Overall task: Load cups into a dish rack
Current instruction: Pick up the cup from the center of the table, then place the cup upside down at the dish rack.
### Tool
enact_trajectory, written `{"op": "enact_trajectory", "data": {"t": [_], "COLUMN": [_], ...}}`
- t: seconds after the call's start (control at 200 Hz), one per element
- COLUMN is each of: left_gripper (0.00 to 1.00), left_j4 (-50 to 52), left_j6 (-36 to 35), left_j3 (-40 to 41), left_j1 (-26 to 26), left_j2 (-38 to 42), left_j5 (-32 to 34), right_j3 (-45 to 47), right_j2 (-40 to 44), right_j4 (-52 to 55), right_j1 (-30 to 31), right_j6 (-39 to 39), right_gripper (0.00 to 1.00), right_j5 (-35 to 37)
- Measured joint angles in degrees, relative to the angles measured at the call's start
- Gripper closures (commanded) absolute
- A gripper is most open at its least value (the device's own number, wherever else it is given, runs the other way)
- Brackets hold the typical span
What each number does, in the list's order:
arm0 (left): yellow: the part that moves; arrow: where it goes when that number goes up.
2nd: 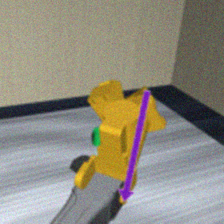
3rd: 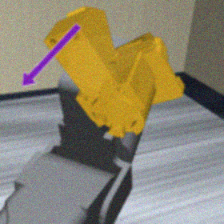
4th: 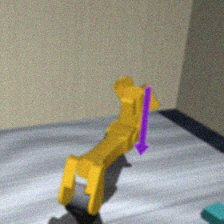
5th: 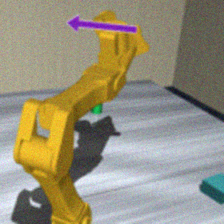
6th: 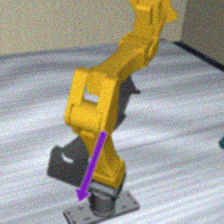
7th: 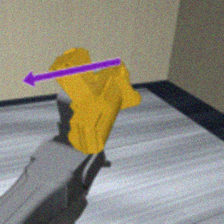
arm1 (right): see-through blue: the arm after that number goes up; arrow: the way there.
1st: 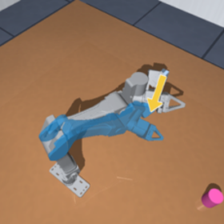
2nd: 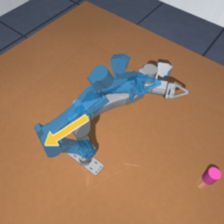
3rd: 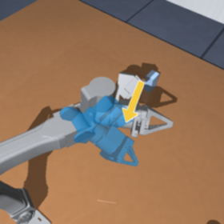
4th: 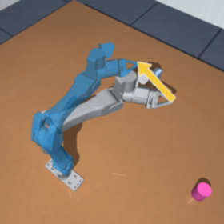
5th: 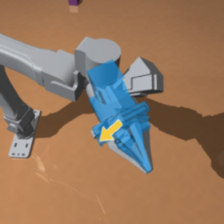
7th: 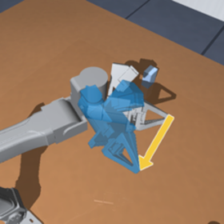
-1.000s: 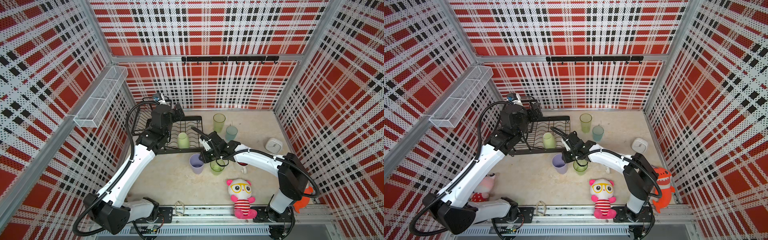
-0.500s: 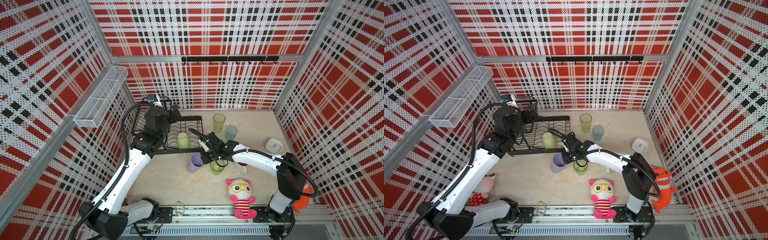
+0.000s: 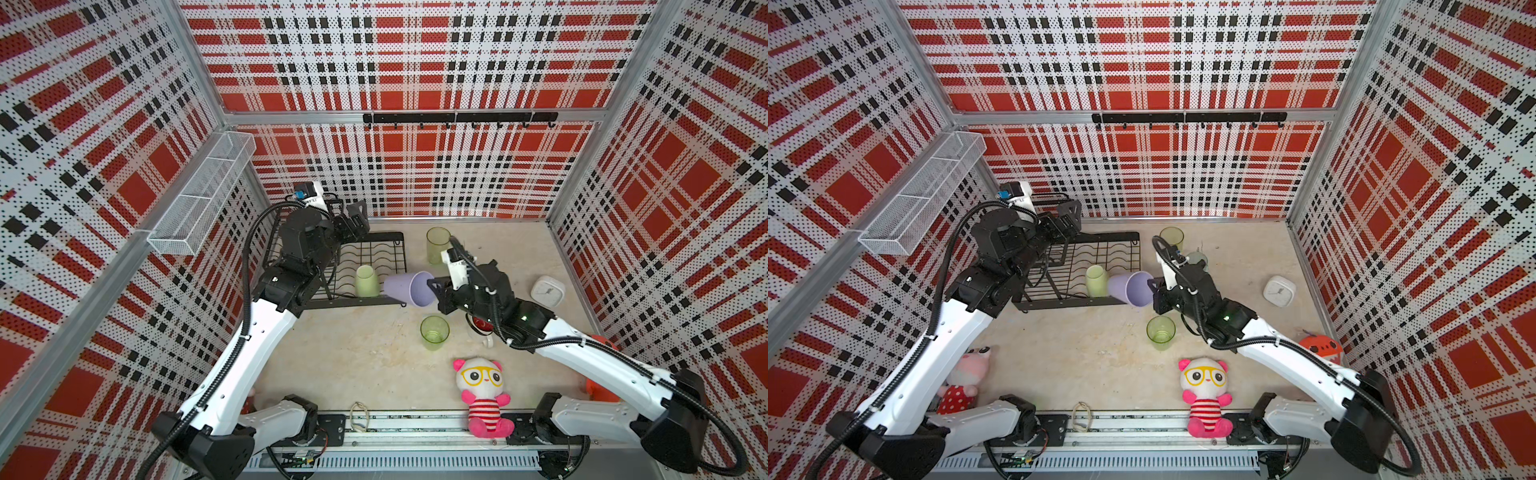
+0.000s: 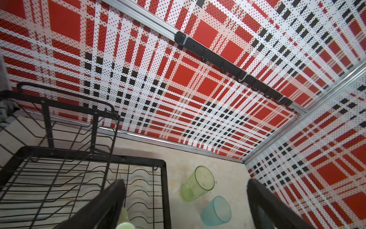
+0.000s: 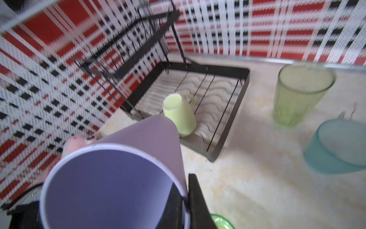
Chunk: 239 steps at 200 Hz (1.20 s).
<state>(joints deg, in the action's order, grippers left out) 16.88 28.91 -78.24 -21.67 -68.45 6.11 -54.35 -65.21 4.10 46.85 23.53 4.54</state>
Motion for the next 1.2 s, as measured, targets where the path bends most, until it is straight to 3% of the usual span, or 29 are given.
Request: {"op": "enact_trajectory", "data": {"t": [0.14, 0.316, 0.516, 0.787, 1.198], "left_gripper": [0.00, 0.02, 0.02, 0.02, 0.03], "left_j4": [-1.5, -4.8, -8.9, -20.8, -33.7], "left_j6": [3.8, 9.5, 15.6, 25.8, 31.1], "left_j3": [-0.6, -0.6, 0.5, 6.3, 8.4], "left_j1": [0.0, 0.6, 3.0, 2.9, -1.5], "left_j2": [-2.3, -4.0, -5.2, -6.0, -7.0], "left_j5": [-5.7, -14.1, -23.9, -35.8, -46.6], "right_j3": [3.8, 13.2, 17.7, 20.3, 20.1], "right_j2": [1.7, 1.7, 1.7, 0.4, 0.5], "right_j4": [-13.6, -34.9, -52.7, -69.0, -67.6], "right_j1": [0.0, 0.0, 0.0, 0.0, -2.7], "right_j6": [-2.3, -12.2, -22.4, -30.2, -30.7], "right_gripper": [1.00, 1.00, 1.00, 1.00, 1.00], "right_j5": [6.0, 10.3, 11.5, 9.9, -2.6]}}
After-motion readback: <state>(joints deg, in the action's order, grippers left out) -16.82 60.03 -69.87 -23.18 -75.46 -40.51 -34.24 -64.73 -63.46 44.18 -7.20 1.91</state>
